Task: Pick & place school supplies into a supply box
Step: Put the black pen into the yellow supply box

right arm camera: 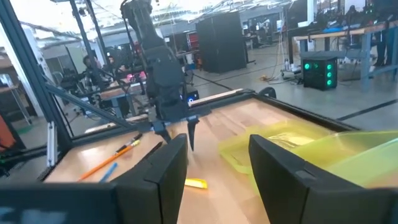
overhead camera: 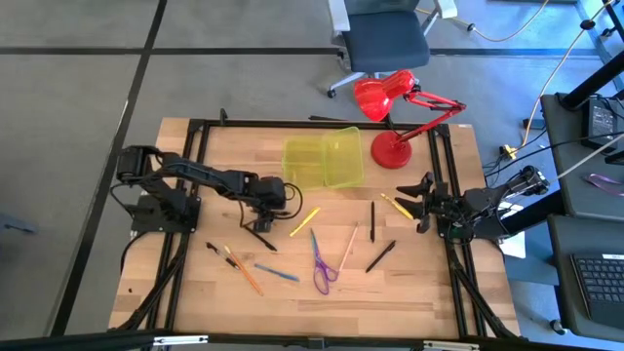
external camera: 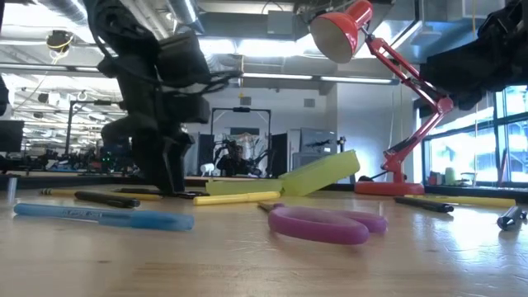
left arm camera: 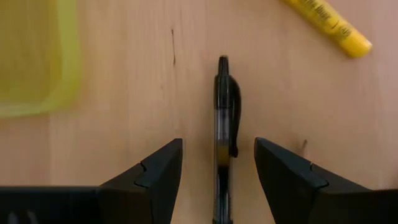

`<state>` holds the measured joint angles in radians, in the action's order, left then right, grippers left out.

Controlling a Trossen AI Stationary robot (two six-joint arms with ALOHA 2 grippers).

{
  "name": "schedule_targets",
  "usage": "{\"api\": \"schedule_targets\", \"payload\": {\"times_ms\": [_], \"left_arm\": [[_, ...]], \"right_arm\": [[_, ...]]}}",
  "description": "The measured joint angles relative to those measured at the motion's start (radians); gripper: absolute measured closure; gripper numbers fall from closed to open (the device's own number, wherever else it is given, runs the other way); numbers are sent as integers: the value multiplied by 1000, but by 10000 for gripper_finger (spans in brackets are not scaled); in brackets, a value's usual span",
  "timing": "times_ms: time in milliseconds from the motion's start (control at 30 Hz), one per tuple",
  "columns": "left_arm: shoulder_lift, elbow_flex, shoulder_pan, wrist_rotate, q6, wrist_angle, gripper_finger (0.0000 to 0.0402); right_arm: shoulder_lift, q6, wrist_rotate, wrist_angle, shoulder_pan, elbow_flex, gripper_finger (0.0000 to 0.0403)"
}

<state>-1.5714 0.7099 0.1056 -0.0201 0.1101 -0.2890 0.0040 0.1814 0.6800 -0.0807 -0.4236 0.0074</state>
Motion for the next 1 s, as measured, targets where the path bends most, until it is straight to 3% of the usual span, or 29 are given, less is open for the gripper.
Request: {"api": "schedule_targets", "payload": {"times_ms": [233, 767, 1000], "left_arm": [[-17, 4, 1, -5, 0, 2, 219], [-18, 3, 1, -24, 81, 5, 360], [-18, 2, 2, -24, 84, 5, 373]], "right_arm": [[0, 24, -1, 0, 0, 0, 226], [0, 21, 0, 0, 0, 0, 226], [0, 20, -1, -1, 0, 0, 226]]}}
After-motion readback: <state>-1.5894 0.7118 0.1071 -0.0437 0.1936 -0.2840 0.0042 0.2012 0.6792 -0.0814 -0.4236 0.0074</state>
